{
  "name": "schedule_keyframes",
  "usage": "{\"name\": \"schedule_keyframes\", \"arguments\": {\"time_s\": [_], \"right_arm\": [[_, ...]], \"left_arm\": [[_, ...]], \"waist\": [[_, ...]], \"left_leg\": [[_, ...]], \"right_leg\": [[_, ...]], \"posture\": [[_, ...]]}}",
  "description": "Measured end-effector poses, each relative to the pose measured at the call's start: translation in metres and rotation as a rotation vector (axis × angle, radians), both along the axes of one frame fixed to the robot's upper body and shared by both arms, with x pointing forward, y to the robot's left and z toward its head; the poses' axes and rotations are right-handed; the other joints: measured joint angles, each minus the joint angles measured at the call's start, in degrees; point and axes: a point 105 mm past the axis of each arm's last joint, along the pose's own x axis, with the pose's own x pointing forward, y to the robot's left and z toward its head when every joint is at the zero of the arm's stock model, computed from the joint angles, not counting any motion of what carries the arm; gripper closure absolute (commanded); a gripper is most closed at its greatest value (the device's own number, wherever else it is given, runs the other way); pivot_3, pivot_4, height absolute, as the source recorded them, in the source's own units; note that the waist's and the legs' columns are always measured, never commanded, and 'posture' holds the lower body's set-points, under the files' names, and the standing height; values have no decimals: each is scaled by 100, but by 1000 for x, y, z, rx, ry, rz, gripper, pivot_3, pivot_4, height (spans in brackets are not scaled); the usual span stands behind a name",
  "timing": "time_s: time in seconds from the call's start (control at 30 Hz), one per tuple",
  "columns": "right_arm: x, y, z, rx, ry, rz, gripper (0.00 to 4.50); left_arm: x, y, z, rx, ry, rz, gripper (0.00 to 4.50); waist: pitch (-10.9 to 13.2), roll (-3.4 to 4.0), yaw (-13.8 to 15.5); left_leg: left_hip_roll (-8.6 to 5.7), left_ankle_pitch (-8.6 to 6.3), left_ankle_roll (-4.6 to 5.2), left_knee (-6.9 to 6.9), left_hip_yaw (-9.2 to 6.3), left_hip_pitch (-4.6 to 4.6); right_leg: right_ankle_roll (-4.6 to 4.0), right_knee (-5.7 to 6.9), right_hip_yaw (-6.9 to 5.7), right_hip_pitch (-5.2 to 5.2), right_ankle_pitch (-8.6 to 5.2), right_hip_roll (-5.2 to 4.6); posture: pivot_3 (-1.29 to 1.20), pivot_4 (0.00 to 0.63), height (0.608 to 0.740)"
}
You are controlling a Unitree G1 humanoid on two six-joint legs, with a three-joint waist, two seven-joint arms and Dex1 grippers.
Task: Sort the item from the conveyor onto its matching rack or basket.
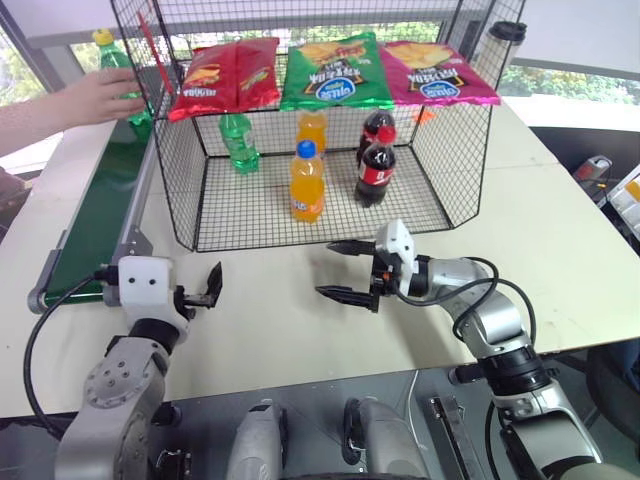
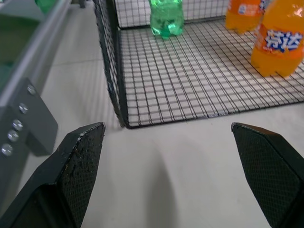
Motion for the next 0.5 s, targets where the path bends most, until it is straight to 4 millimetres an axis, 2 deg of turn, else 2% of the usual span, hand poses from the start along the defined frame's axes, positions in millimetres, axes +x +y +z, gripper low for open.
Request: {"name": "schedule_keyframes", "arguments": {"time_s": [0.13,0.23,0.37,0.5], "right_arm": [[-1,0,0,0,0,5,0],[-1,0,0,-1,0,7,0],[0,0,-1,-2,3,5,0],[0,0,-2,-2,3,5,0]], "left_arm": [[1,1,7,10,-28,13,75],[3,8,25,24,-103,61,75],[1,32,48,25,-203,195,75],[-8,60,50,1,-223,340,75]], "waist": [[0,0,3],[0,0,3],[0,0,-6],[0,0,-3]], "left_leg": [[0,0,0,0,0,0],[0,0,0,0,-1,0],[0,0,0,0,0,0],[0,0,0,0,0,0]], "right_leg": [[0,0,0,0,0,0],[1,0,0,1,1,0],[2,0,0,0,1,1],[3,0,0,1,2,1]], "posture": [[0,150,740],[0,150,740],[0,150,740],[0,150,740]]}}
